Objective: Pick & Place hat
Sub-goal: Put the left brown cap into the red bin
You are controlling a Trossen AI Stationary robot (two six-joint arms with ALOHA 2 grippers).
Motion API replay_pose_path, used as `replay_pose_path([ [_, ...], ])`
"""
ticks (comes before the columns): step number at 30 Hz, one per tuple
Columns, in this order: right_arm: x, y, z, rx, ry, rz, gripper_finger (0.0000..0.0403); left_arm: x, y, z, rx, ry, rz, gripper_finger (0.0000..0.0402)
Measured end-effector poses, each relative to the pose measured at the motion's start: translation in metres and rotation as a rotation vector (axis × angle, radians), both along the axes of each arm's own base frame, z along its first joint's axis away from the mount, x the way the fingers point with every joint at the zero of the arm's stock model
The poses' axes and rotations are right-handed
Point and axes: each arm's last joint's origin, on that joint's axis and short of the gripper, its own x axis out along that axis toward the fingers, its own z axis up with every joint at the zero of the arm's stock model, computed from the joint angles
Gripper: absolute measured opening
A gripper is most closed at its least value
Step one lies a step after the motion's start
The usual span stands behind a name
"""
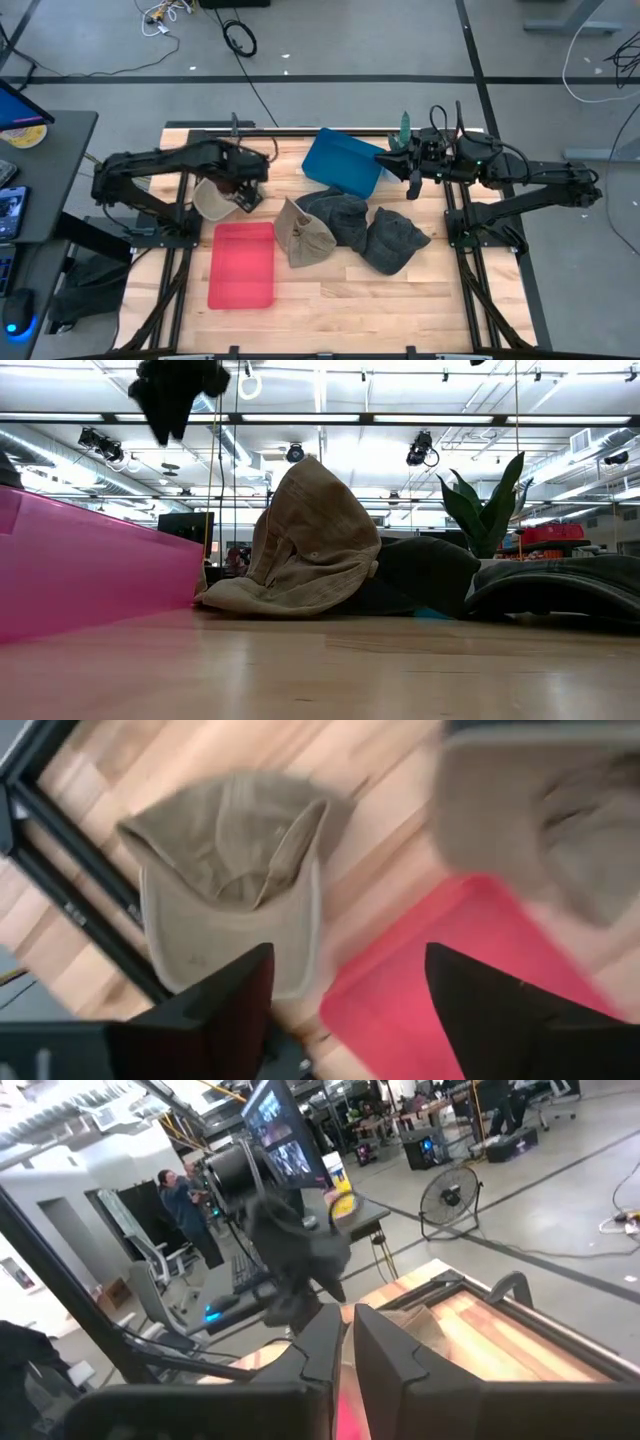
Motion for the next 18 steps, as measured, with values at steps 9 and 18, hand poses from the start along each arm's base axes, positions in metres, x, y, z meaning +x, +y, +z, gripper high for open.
replay_pose_path([
  [9, 0.007, 0.000, -0.003, 0.010, 0.009, 0.000, 0.0036, -0.009, -0.001, -0.071, -0.031, 0.229, 0.003, 0.0272],
  [18, 0.009, 0.000, -0.002, 0.010, -0.009, 0.000, 0.0036, -0.008, 0.001, -0.112, -0.116, 0.161, 0.014, 0.0277],
])
